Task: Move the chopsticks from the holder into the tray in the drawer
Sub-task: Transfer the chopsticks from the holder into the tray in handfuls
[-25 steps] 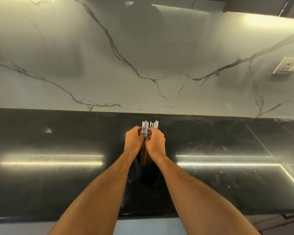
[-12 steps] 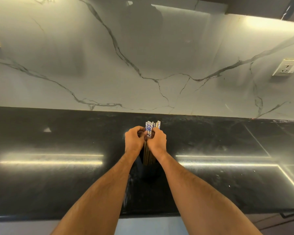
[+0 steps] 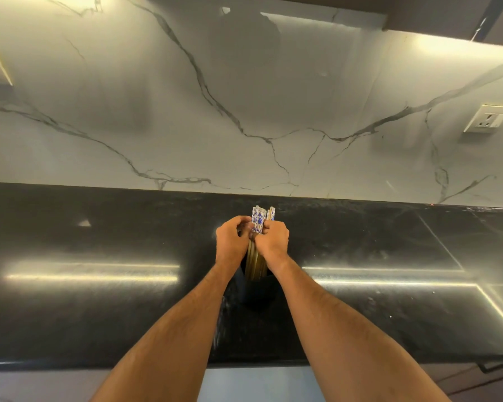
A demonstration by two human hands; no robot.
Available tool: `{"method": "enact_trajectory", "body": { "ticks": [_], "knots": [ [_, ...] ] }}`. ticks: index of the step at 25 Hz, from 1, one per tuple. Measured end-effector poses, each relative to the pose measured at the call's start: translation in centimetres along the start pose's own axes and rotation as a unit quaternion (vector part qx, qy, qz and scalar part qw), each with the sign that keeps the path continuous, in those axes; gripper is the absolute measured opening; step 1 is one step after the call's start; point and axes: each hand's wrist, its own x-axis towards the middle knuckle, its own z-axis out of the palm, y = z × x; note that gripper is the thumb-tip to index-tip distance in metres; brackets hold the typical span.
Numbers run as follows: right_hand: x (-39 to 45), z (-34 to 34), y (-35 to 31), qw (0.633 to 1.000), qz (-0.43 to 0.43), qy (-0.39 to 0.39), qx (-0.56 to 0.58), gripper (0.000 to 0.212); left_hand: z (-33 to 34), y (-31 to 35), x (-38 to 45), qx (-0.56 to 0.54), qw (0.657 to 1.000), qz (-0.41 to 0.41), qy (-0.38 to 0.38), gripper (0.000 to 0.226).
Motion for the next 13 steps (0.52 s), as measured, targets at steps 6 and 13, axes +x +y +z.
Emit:
{"method": "enact_trajectory", "body": {
  "ticks": [6,13],
  "knots": [
    [-0.1,-2.5,-2.9,0.997,-0.024,0.043,0.065,0.014,-0.7,2.6,-0.9,-0.090,0.993,-0.012,-0.079,0.020],
    [-1.6,-7.8,-6.4,0.971,-0.074,0.046,0.224,0.020,-2.1,7.7,-1.7,-0.086,0.980,-0.011,-0.180,0.012]
  ]
}}
